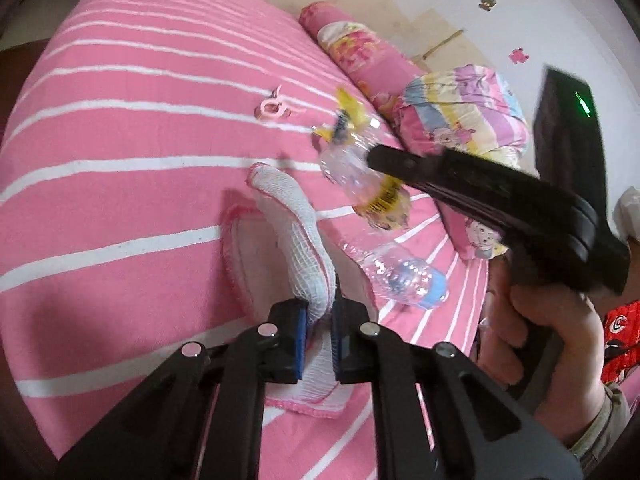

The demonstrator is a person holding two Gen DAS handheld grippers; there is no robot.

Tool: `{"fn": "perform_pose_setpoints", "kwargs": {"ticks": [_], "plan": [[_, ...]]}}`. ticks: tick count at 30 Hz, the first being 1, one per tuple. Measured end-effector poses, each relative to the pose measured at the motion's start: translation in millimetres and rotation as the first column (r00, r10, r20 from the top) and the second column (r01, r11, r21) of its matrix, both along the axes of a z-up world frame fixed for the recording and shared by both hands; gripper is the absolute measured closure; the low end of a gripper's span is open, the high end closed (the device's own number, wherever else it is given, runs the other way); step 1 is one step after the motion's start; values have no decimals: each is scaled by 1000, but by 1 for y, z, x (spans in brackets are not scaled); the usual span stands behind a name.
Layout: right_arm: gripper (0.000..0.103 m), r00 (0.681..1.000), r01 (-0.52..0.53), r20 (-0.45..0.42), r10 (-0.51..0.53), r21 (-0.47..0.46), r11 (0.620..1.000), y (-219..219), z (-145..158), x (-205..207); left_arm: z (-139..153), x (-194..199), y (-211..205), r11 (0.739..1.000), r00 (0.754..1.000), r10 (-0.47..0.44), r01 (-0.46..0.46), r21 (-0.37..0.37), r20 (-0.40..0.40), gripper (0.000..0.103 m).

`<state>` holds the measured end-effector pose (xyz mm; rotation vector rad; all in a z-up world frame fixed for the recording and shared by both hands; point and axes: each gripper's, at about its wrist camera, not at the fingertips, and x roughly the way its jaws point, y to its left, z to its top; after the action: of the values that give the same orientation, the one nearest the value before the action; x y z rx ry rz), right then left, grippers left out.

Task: Collect trash
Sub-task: 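Grasp the white cloth with the left tool while the right tool grasps the yellow-labelled bottle, then carry the white cloth and plastic bottle toward the trash bin with both tools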

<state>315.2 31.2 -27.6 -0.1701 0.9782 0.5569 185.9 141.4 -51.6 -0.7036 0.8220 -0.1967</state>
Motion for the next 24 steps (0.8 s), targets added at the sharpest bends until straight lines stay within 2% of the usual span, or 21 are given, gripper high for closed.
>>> {"fn": "perform_pose_setpoints", "kwargs": {"ticks": [7,10,12,17,24], "plan": [[80,1000,-12,19,10,98,995,-43,44,-66,29,-44,8,1000,996,25,-26,9,86,94],[80,1000,-5,26,2,125,992,-68,61,-98,48,-65,-1,999,992,29,-33,29,123,94],[80,999,3,31,-8,144,990,-89,73,-122,61,-83,-12,999,989,27,-34,43,143,94],[80,998,32,38,-40,193,981,-143,98,-174,83,-120,-46,1000,986,-10,6,23,165,94],[80,990,120,42,-135,256,959,-239,117,-247,120,-159,-120,992,972,-124,114,61,199,94]]}}
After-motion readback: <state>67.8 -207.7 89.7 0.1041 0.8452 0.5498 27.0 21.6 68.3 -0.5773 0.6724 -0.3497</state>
